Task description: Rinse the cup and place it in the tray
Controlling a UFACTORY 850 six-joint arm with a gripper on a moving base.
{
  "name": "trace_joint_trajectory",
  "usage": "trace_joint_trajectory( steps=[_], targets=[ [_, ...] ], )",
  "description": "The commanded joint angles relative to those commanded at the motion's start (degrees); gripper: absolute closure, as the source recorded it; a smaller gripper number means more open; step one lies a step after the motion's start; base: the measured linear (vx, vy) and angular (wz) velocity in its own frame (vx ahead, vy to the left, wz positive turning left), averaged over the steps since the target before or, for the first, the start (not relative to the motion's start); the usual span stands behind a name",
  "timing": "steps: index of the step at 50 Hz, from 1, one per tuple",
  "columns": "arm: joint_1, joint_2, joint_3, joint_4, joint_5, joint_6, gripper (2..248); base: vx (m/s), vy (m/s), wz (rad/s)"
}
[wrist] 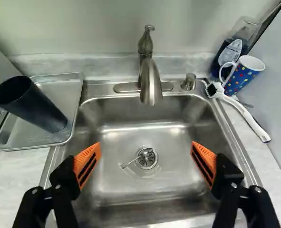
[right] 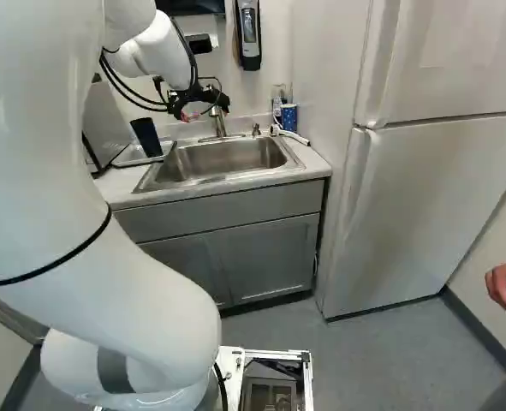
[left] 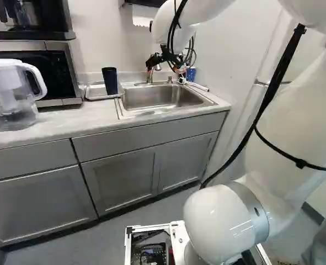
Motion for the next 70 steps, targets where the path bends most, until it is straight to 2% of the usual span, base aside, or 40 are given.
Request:
trace_joint_trajectory(
  steps=[55,70],
  targets=[
    [0.0,0.0,0.0,0.0,0.0,0.0,3,-0.13,-0.06,0.02],
    [0.0,0.0,0.0,0.0,0.0,0.0,3,-0.005,-0.008,-0.003]
  ],
)
